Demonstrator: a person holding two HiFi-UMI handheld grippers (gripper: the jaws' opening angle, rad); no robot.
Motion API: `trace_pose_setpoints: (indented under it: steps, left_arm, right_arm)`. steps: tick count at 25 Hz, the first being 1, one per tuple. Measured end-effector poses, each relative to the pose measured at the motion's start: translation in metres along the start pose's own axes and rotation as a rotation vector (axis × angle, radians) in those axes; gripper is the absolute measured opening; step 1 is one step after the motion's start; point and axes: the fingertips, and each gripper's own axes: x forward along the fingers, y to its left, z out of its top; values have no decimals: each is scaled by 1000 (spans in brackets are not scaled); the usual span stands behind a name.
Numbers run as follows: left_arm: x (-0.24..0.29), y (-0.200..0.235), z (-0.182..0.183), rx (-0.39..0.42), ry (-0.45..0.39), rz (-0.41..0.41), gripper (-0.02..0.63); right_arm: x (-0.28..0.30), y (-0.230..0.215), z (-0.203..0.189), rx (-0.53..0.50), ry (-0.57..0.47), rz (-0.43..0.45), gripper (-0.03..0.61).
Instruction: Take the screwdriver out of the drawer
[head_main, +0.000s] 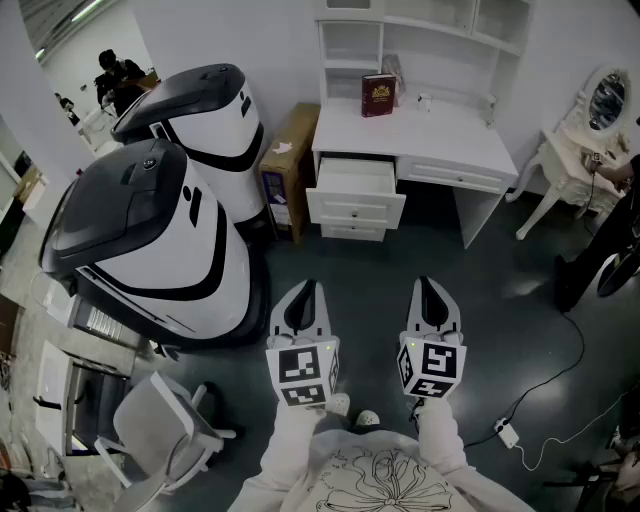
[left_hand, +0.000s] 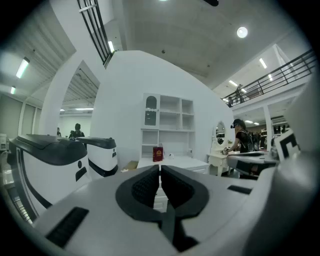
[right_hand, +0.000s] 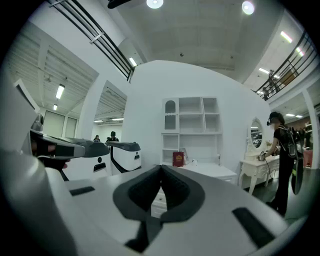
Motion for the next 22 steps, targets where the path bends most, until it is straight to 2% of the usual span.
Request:
trace_pose_setpoints:
  steps: [14,22]
  left_arm:
    - [7,14,-4,-13,6,-8,14]
    - [22,34,-4,-11,4,-23,14]
  right_arm:
    - [11,16,-2,-9,5,1,3]
    - [30,24,-1,12,-7,-33,3]
